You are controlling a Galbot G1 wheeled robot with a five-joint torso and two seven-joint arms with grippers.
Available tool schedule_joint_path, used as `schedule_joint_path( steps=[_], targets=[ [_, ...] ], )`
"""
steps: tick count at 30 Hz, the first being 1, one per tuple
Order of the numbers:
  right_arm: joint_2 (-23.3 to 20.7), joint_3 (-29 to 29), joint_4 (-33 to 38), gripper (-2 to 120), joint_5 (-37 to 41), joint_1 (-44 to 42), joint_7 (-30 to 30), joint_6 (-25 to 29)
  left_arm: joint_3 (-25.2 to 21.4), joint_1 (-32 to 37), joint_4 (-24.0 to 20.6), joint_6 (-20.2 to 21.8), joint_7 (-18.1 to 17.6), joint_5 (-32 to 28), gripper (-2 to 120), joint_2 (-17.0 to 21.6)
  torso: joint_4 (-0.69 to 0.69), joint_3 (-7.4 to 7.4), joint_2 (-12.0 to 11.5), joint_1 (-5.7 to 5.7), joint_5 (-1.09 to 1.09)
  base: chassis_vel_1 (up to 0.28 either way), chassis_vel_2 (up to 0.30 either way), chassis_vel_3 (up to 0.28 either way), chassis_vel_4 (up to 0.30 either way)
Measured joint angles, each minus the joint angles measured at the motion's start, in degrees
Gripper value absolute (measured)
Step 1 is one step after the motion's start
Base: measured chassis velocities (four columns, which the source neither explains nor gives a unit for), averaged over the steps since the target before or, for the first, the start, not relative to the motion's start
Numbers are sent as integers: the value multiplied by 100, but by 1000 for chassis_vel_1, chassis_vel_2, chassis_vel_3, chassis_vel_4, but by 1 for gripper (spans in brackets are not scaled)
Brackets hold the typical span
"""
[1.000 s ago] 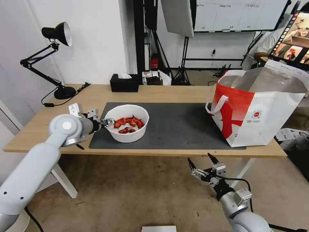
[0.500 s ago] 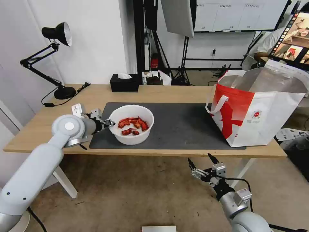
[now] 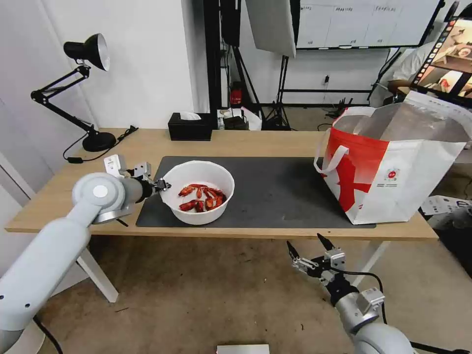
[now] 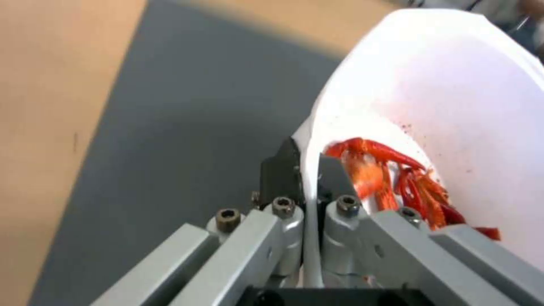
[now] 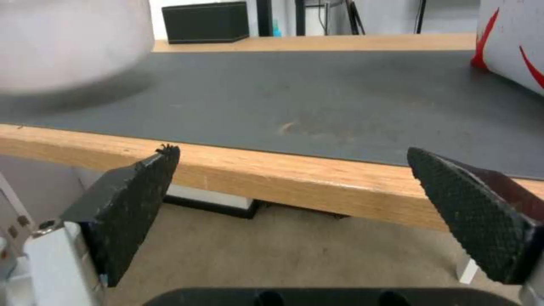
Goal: Pick up the trash from the table and place it into the takeout bag.
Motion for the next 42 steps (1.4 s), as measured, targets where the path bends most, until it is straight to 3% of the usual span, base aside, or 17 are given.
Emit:
schedule_joint_path(
  steps=[3, 4, 7, 8, 11, 13, 15, 16, 19, 20, 23, 24, 27, 28, 31, 42],
  targets=[
    [0, 0, 0, 100, 0, 0, 0, 0, 336, -504, -92, -629, 321, 504, 0, -7, 1, 0, 0, -1, 0, 0, 0, 0, 0],
    [0, 0, 0, 100, 0, 0, 0, 0, 336, -504, -92, -629, 321, 504, 0, -7, 1, 0, 0, -1, 0, 0, 0, 0, 0],
    [0, 0, 0, 100, 0, 0, -1, 0, 953, -1341, 9, -1164, 470, 781, 0, -275, 0, 0, 0, -1, 0, 0, 0, 0, 0],
    [0, 0, 0, 100, 0, 0, -1, 0, 953, -1341, 9, -1164, 470, 781, 0, -275, 0, 0, 0, -1, 0, 0, 0, 0, 0],
    [0, 0, 0, 100, 0, 0, 0, 0, 1757, -2314, 406, -1389, 444, 822, 0, -771, -1, 1, 0, 0, 3, 0, 0, 0, 0],
    [0, 0, 0, 100, 0, 0, 0, 0, 1880, -2455, 479, -1399, 443, 818, 0, -860, -1, 1, -1, 0, 1, 0, 0, 0, 0],
    [0, 1, 0, 100, 0, 0, 0, 1, 2445, -3269, 1006, -1436, 429, 807, 0, -1485, -1, 1, -1, 0, 5, 0, 0, 0, 0],
    [0, 1, 0, 100, 0, 0, 0, 1, 2445, -3269, 1006, -1436, 429, 807, 0, -1485, -1, 1, -1, 0, 5, 0, 0, 0, 0],
    [0, 0, 0, 100, 0, 0, -1, 0, 2827, -3980, 1732, -1437, 426, 857, 0, -2314, -4, 0, -1, 0, 5, 0, 0, 0, 0],
    [0, 0, 0, 100, 0, 0, -1, 0, 2827, -3980, 1732, -1437, 426, 857, 0, -2314, -4, 0, -1, 0, 5, 0, 0, 0, 0],
    [0, 0, -1, 100, 0, 0, 0, 0, 2962, -4333, 2532, -1453, 540, 1129, 0, -3122, -2, 0, -1, 0, 3, 0, 0, 0, 0],
    [0, 0, -1, 100, 0, 0, 0, 0, 2962, -4333, 2532, -1453, 540, 1129, 0, -3122, -2, 0, -1, 0, 3, 0, 0, 0, 0],
    [0, 0, -1, 100, 0, 1, 0, 0, 2958, -4500, 3365, -1463, 719, 1484, 0, -3994, -2, 1, -1, 1, 3, 0, 0, 0, 0],
    [0, 0, -1, 100, 0, 1, 0, 0, 2958, -4500, 3365, -1463, 719, 1484, 0, -3994, -2, 1, -1, 1, 3, 0, 0, 0, 0],
    [0, 0, 0, 100, 0, 1, 0, 0, 3006, -4580, 3983, -1522, 1103, 2013, 0, -4593, -4, 0, -1, 0, 3, 0, 0, 0, 0],
    [0, 0, 0, 100, 0, 0, 0, 0, 3368, -4630, 4184, -1726, 1585, 2463, 0, -4681, 1, 0, -1, 0, 1, 0, 0, 0, 0]
  ],
)
